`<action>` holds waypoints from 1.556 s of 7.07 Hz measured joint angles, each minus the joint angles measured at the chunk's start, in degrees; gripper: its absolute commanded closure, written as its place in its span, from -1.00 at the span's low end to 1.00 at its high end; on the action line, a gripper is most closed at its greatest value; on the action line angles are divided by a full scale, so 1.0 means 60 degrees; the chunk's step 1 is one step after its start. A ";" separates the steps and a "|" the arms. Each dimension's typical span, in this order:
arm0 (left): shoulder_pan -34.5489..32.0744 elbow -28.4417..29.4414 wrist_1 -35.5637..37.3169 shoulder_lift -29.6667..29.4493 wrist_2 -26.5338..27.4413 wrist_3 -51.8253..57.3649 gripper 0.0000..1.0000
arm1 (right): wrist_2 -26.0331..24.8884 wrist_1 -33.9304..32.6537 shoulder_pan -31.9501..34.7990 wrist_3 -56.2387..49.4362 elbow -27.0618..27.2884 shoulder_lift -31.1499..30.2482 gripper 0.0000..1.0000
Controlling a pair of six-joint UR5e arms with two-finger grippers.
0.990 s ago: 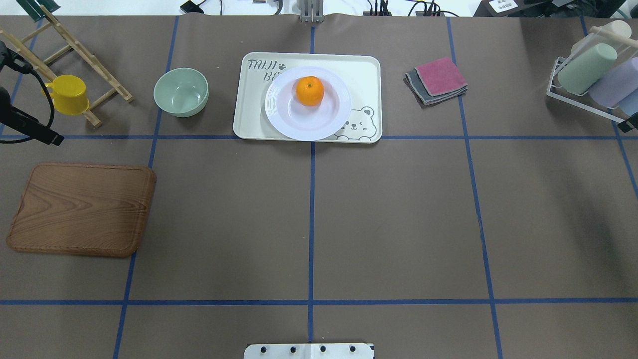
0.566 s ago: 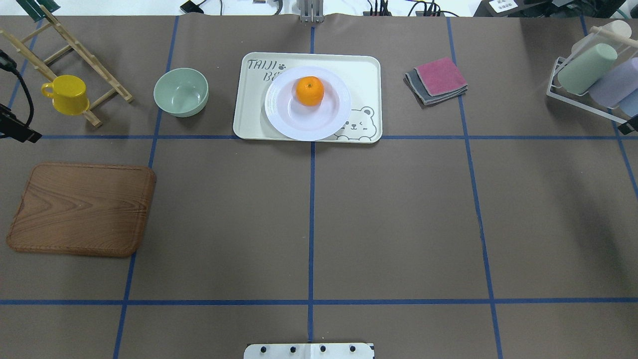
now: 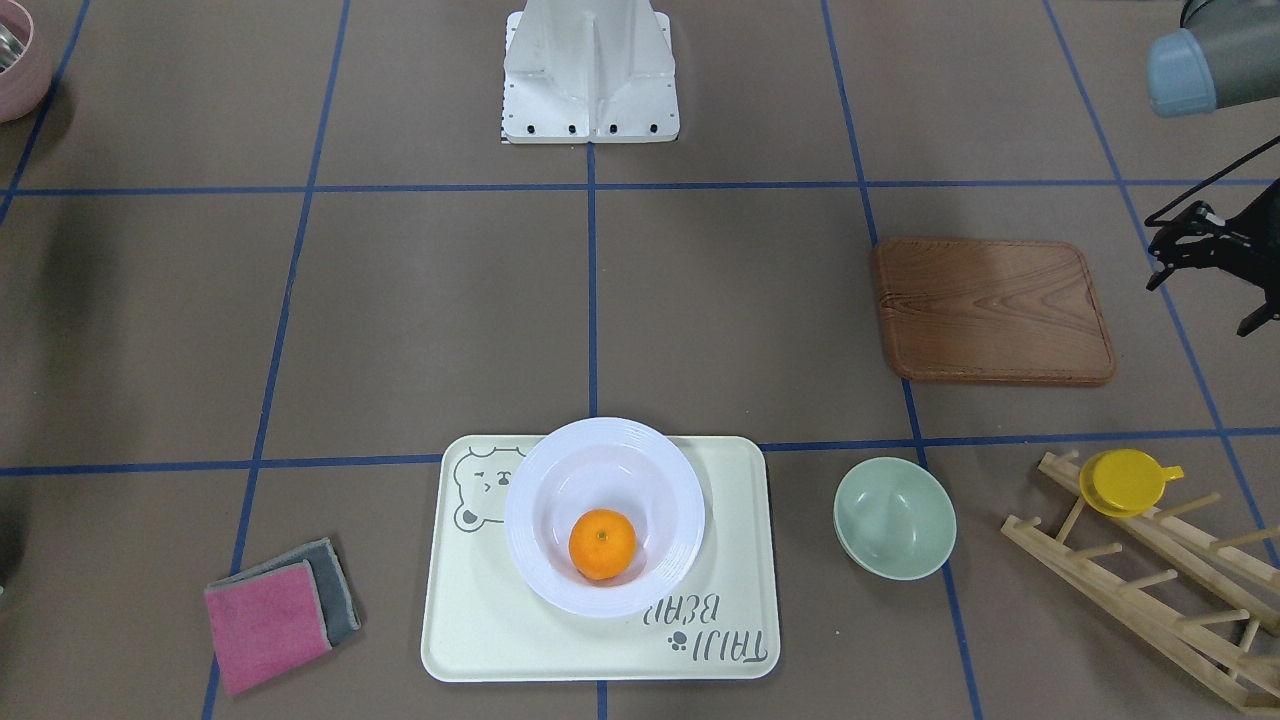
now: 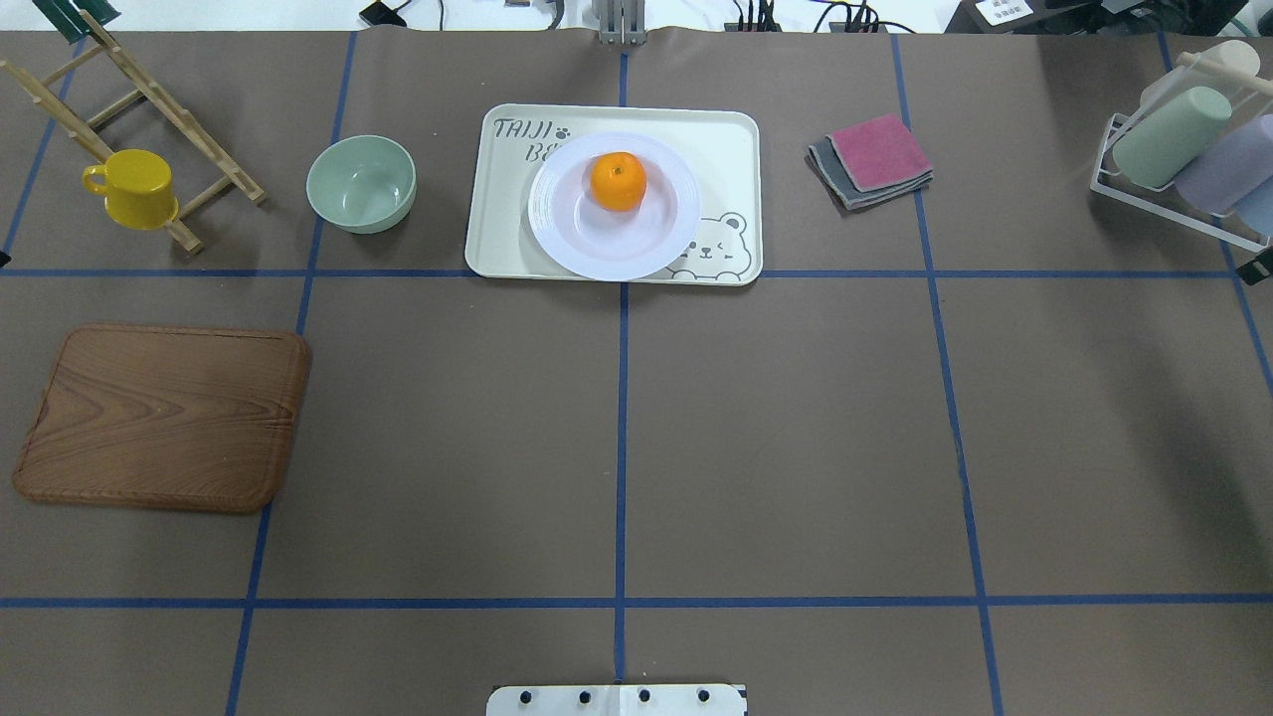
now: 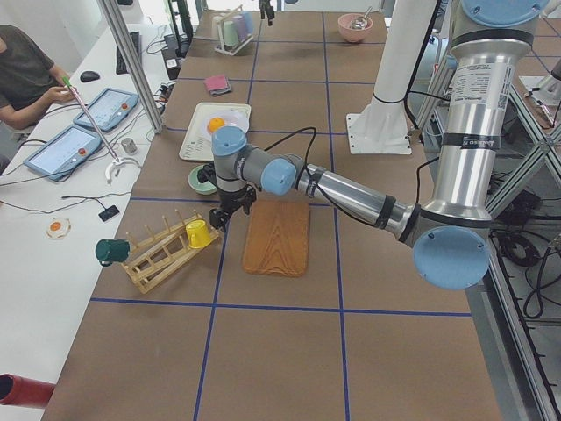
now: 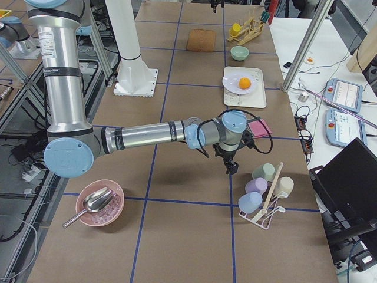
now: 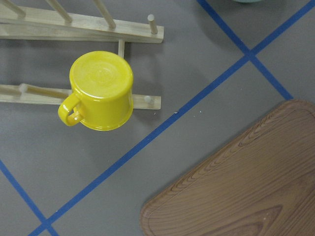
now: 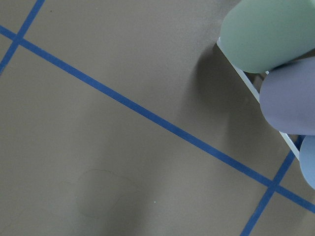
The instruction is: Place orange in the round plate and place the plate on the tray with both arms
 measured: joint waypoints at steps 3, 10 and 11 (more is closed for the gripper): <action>-0.0051 0.0052 -0.0075 0.0009 0.0000 -0.0037 -0.98 | 0.0008 0.0035 -0.0009 -0.0071 0.0056 -0.0035 -1.00; -0.0018 -0.0097 -0.0099 -0.0046 0.0012 -0.0606 -0.98 | 0.0008 0.0054 -0.0010 -0.0008 0.0080 -0.0032 -1.00; -0.0018 -0.0098 -0.0099 -0.0041 0.0016 -0.0609 -0.98 | 0.0009 0.0054 -0.0010 -0.0007 0.0097 -0.0037 -1.00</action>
